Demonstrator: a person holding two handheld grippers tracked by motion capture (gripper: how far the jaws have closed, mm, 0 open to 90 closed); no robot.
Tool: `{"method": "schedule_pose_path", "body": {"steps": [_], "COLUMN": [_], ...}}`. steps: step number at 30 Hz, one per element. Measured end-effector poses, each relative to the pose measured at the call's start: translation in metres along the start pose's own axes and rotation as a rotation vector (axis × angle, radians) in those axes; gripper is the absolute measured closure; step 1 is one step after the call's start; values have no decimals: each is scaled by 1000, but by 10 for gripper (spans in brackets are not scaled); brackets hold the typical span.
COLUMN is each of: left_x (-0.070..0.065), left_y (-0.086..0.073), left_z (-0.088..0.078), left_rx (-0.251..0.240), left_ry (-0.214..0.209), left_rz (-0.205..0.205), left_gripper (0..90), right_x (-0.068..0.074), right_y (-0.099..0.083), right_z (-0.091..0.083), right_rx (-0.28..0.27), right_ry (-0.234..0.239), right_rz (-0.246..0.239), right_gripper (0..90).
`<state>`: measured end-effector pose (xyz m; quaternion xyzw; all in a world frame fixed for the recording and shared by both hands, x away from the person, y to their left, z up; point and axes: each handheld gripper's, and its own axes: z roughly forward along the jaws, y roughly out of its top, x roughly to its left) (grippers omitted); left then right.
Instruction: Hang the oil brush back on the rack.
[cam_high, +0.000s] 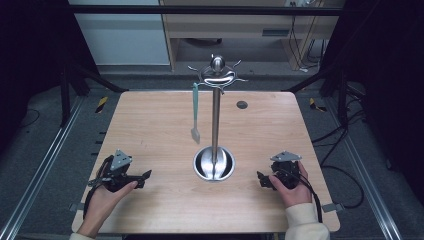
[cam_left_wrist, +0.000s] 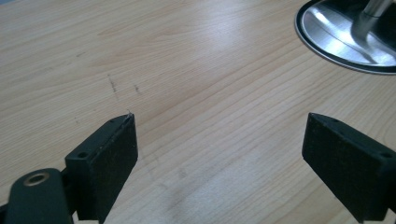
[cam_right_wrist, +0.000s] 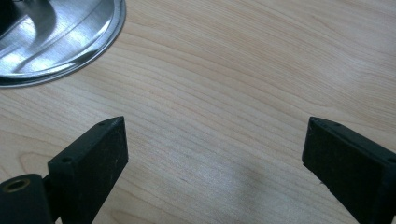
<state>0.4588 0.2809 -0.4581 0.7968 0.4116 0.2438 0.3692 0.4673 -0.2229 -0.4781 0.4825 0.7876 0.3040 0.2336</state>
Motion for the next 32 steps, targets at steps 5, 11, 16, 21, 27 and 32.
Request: {"method": "schedule_pose_path", "body": {"steps": [5,11,16,21,27,32], "left_x": [7,14,20,25,25,26], "left_y": [0,-1,-5,-11,-16,-18], "left_z": [3,7,10,11,12,12], "left_rx": [-8,-9,-10,-10,11,20], "left_ry": [15,27,46,61,63,71], "left_rz": [-18,-35,-44,-51,-42,-32], "left_gripper": [101,101,101,101,97,93], "right_x": [0,0,0,1,1,1], "right_y": [0,0,0,0,0,0], "right_z": [0,1,1,1,1,1], "right_rx": [-1,3,5,9,7,1], "right_ry": [0,3,3,1,2,7], "right_rz": [0,1,2,0,1,-4], "right_gripper": [75,75,75,76,75,75]}}
